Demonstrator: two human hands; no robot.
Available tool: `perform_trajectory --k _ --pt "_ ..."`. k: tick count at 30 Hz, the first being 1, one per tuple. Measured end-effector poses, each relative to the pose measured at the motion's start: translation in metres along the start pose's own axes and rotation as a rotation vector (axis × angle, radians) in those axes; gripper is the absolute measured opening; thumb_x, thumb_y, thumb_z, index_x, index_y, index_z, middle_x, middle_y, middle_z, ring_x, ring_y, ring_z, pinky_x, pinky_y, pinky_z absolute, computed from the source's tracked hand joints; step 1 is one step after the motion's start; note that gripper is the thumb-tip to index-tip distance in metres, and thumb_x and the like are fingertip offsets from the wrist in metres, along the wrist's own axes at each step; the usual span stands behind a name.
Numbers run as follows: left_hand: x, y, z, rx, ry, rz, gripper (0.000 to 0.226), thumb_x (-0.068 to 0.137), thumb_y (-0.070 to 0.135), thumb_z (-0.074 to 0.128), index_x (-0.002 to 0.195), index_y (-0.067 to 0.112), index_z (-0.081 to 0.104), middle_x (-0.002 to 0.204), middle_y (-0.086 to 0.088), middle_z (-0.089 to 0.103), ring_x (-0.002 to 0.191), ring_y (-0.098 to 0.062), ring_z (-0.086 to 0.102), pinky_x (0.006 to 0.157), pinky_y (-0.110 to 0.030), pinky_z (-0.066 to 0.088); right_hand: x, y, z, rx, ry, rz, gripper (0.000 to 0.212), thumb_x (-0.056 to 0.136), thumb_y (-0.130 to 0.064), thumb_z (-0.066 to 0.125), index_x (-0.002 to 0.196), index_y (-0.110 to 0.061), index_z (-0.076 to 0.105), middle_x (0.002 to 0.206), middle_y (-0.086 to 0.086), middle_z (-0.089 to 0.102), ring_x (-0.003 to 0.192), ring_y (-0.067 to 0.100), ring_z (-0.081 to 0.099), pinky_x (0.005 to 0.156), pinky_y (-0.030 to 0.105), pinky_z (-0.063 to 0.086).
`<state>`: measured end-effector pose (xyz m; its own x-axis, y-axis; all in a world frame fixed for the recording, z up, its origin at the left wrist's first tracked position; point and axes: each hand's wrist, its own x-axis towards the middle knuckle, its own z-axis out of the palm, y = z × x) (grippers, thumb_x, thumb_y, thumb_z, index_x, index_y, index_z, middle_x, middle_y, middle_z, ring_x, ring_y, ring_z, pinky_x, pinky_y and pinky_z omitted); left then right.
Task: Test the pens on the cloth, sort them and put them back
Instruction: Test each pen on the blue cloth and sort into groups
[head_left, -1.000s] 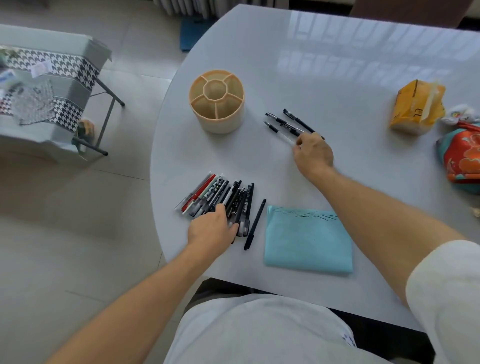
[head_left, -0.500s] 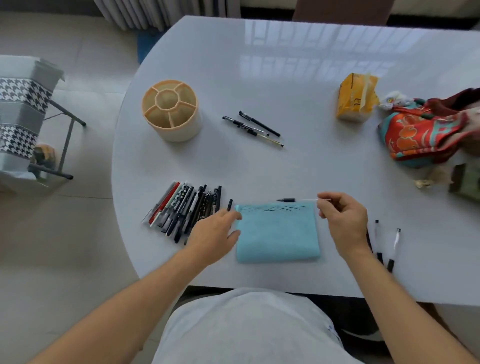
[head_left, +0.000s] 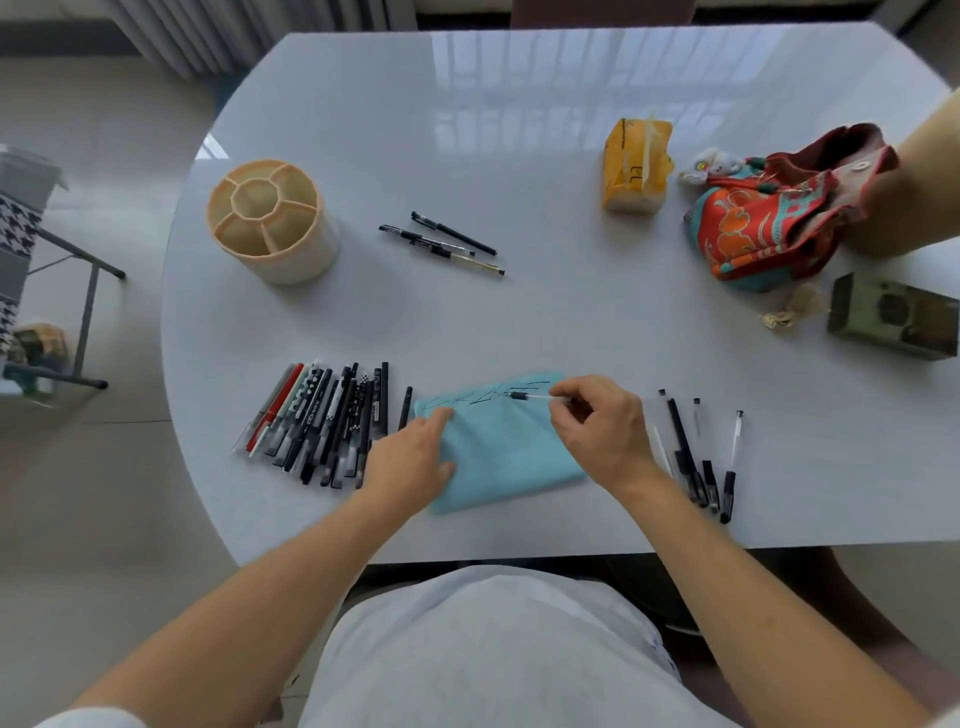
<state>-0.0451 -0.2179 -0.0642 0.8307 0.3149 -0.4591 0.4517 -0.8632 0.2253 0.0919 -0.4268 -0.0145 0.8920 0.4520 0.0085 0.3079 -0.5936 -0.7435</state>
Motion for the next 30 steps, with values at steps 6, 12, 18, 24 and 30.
perform_trajectory --k 6,12,18,24,30 --pt "0.001 0.002 0.002 -0.028 0.007 -0.027 0.062 0.083 0.033 0.064 0.139 0.034 0.036 0.119 0.002 0.062 0.088 -0.024 0.066 0.065 -0.031 0.046 0.010 -0.009 0.002 0.044 0.011 -0.002 0.017 0.077 0.003 0.073 0.084 -0.013 0.076 0.077 -0.006 0.067 0.069 0.012 0.062 0.065 0.013 0.049" --pt "0.001 0.002 0.003 -0.023 0.008 -0.042 0.061 0.084 0.032 0.064 0.137 0.035 0.033 0.120 0.002 0.061 0.084 -0.022 0.066 0.062 -0.030 0.043 0.022 -0.018 0.017 0.012 -0.133 -0.064 0.014 0.083 -0.004 0.069 0.092 -0.010 0.077 0.079 0.000 0.068 0.068 0.015 0.062 0.070 0.025 0.053" --pt "0.001 0.002 0.004 -0.024 0.005 -0.049 0.061 0.086 0.033 0.065 0.137 0.035 0.033 0.124 0.002 0.060 0.084 -0.022 0.066 0.064 -0.032 0.050 0.020 0.002 0.023 0.004 -0.121 0.053 0.008 0.091 -0.012 0.069 0.092 -0.013 0.077 0.070 -0.011 0.071 0.066 0.009 0.065 0.070 0.026 0.054" --pt "0.002 0.002 0.005 -0.042 0.011 -0.048 0.060 0.086 0.032 0.066 0.137 0.035 0.034 0.123 0.002 0.060 0.086 -0.021 0.066 0.064 -0.032 0.048 0.008 0.020 0.020 0.093 -0.115 0.139 0.012 0.091 -0.008 0.068 0.093 -0.017 0.077 0.071 -0.028 0.067 0.063 -0.004 0.065 0.060 0.004 0.043" --pt "0.004 0.000 0.008 -0.049 0.009 -0.050 0.062 0.084 0.031 0.066 0.137 0.035 0.034 0.123 0.002 0.060 0.089 -0.023 0.066 0.067 -0.033 0.048 0.009 0.039 0.005 0.079 0.026 0.245 0.013 0.091 -0.016 0.065 0.091 -0.025 0.074 0.082 -0.005 0.075 0.065 0.000 0.066 0.063 0.011 0.049"
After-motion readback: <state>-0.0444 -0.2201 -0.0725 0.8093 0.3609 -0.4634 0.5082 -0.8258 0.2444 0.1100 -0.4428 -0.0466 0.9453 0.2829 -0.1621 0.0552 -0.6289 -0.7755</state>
